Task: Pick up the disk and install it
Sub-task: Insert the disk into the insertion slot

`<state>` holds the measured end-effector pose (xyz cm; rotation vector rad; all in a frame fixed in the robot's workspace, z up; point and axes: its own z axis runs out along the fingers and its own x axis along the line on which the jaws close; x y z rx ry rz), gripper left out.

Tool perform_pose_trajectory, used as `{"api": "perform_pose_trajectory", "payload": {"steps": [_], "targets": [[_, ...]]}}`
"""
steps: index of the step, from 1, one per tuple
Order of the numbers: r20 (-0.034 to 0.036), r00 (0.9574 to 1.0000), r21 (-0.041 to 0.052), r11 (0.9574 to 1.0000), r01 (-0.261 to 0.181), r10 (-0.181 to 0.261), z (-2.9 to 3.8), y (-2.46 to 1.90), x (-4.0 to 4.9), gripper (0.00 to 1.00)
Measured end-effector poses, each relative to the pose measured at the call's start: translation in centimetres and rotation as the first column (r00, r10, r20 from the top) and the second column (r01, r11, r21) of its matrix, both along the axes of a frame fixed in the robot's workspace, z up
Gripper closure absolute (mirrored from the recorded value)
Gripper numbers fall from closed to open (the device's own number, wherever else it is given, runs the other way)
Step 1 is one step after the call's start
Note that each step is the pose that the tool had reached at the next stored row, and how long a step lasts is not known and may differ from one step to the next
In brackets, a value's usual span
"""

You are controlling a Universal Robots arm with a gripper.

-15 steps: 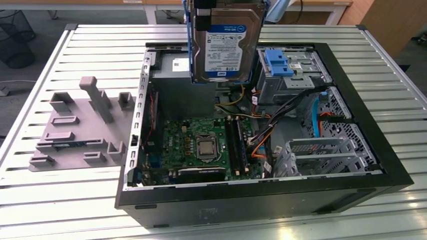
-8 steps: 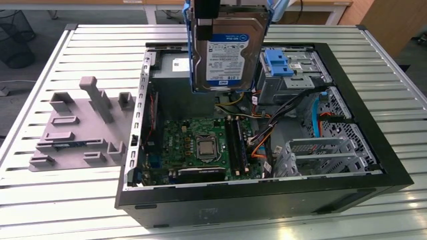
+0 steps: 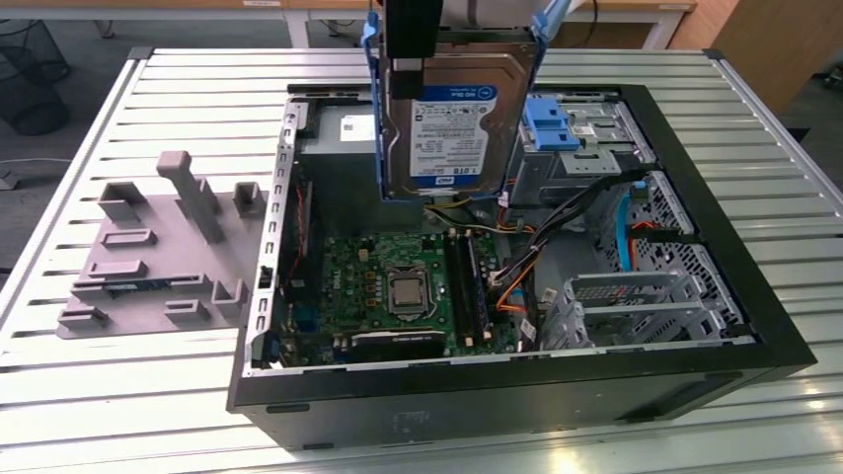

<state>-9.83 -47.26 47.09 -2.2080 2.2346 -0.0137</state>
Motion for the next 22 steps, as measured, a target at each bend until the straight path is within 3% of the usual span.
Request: {"api": "perform_pose_trajectory", "payload": {"steps": [3,5,10,13,20,22], "targets": [[-0.0001,1.0000,-0.0002,1.0000,0.000,0.000,-0.05,-0.93,0.05,0.64],[0.0001,1.0000,0.0001,1.0000,0.000,0.000,-0.09,-1.10,0.24,0.64],[0.0001,1.0000,0.0001,1.0000,0.000,0.000,-0.20,-1.26,1.78,0.64],[0.0000,1.0000,0.0000,1.0000,0.000,0.000,-0.25,-1.67,1.93,0.64],[0.0000,1.0000,0.0000,1.0000,0.000,0.000,-0.36,-4.13,1.93,0.64],[0.0001,1.0000,0.0000,1.0000,0.000,0.000,-0.39,-4.60,2.01,0.64]]}}
